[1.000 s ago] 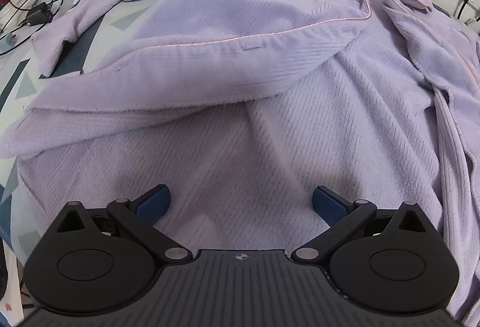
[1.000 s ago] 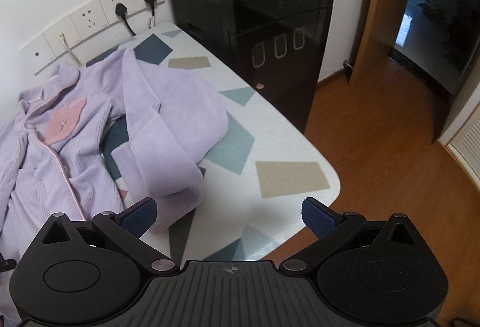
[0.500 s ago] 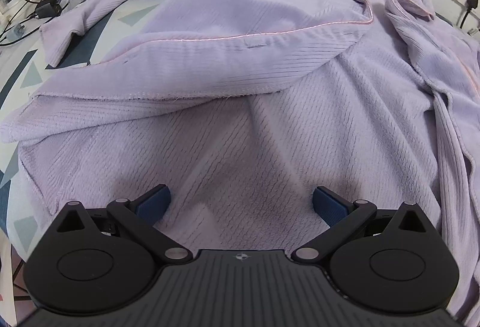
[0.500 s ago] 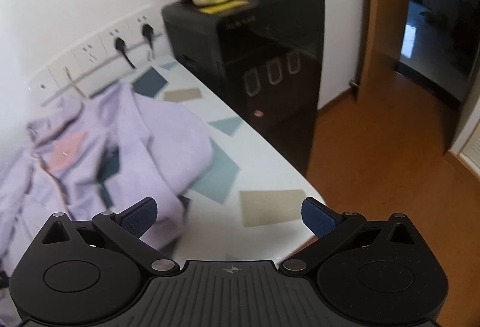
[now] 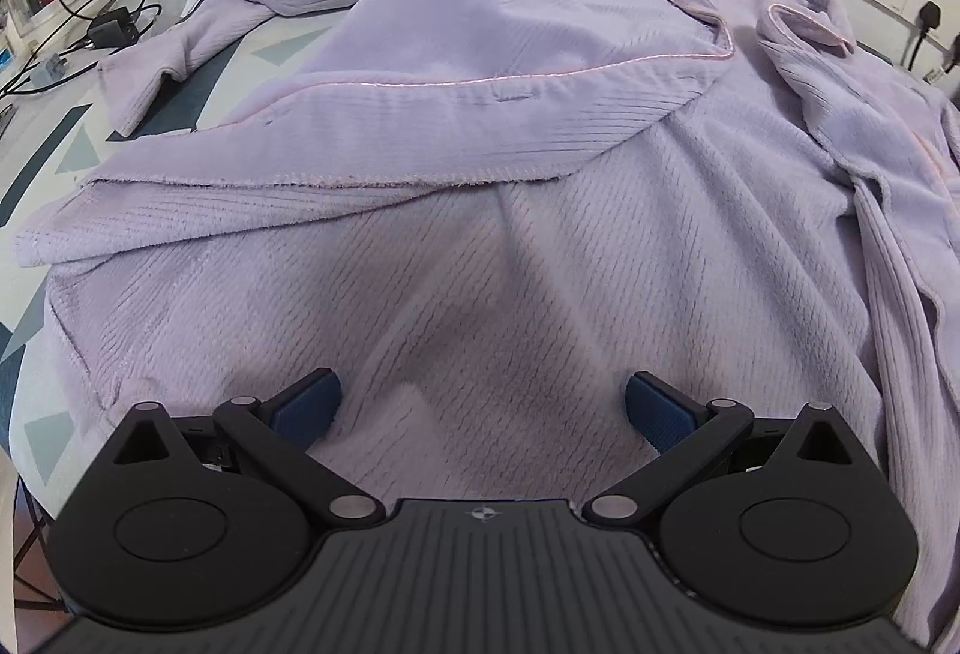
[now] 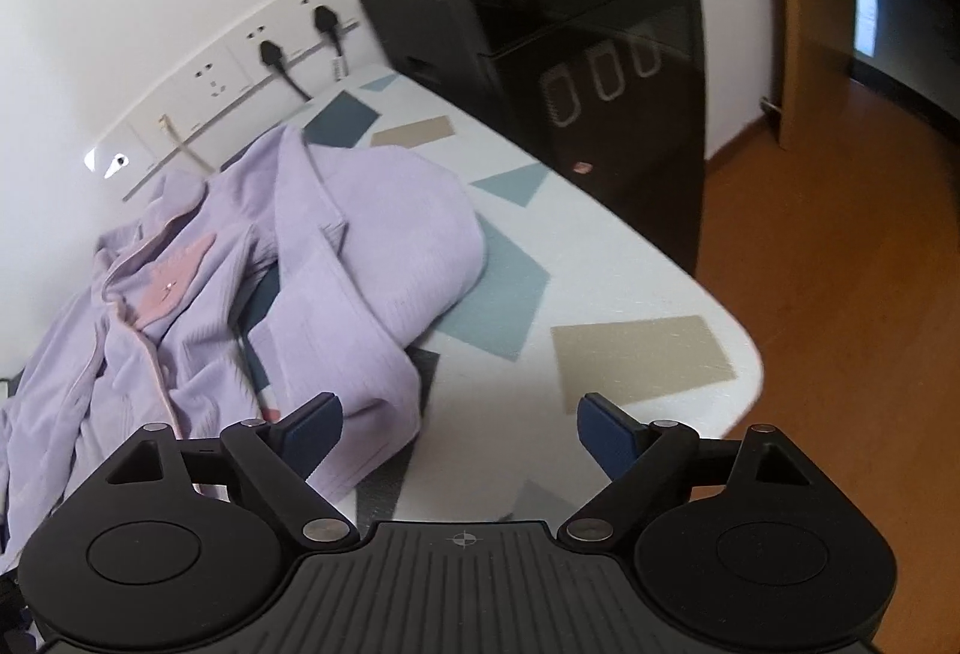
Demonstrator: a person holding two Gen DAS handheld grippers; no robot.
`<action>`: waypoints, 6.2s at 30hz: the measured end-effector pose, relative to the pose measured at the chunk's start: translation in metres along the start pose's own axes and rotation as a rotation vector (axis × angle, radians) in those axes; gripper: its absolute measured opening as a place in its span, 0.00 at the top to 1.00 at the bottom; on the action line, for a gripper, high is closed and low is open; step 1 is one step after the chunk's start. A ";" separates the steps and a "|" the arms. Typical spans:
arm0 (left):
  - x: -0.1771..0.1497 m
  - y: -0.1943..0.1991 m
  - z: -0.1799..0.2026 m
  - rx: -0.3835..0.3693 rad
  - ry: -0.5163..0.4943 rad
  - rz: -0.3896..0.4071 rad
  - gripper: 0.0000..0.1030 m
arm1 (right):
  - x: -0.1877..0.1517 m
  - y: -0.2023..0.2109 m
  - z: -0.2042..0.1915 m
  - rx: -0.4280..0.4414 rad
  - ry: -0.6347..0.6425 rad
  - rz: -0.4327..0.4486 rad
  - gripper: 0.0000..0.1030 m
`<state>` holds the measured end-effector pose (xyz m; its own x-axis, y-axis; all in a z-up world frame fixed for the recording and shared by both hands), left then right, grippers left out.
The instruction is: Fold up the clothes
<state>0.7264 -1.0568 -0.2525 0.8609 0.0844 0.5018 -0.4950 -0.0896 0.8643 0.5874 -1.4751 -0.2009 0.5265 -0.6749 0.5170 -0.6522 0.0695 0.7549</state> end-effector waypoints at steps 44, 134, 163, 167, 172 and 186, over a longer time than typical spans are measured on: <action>-0.005 0.004 0.000 -0.118 -0.203 0.034 0.00 | 0.035 -0.050 -0.002 -0.190 -0.053 0.236 0.63; -0.028 0.037 -0.089 -0.512 -0.663 -0.001 0.92 | -0.187 -0.013 -0.259 0.036 0.289 -0.096 0.55; -0.007 0.047 -0.126 -0.561 -0.657 -0.018 0.67 | -0.194 0.009 -0.196 -0.041 0.075 -0.130 0.82; 0.025 0.063 -0.139 -0.516 -0.653 0.135 0.10 | -0.173 0.024 -0.189 -0.076 0.079 -0.032 0.68; 0.056 0.064 -0.157 -0.522 -0.571 0.178 0.05 | -0.153 0.027 -0.198 -0.048 0.071 -0.078 0.62; 0.178 0.033 -0.129 -0.430 -0.327 0.233 0.05 | 0.085 -0.002 -0.285 0.042 0.290 0.110 0.56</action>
<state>0.8480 -0.9172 -0.1305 0.6813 -0.2058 0.7025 -0.6202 0.3476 0.7032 0.7894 -1.3231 -0.0433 0.5814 -0.4273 0.6924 -0.7324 0.0957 0.6741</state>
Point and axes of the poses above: each gripper's, at about its wrist camera, not at the fingertips, and y roughly against the way its jaws point, z to its right, x to its top, the point moved 5 cm from there along -y, roughly the way its jaws point, and after that the axes turned 4 degrees about -y, right-handed, at the moved point
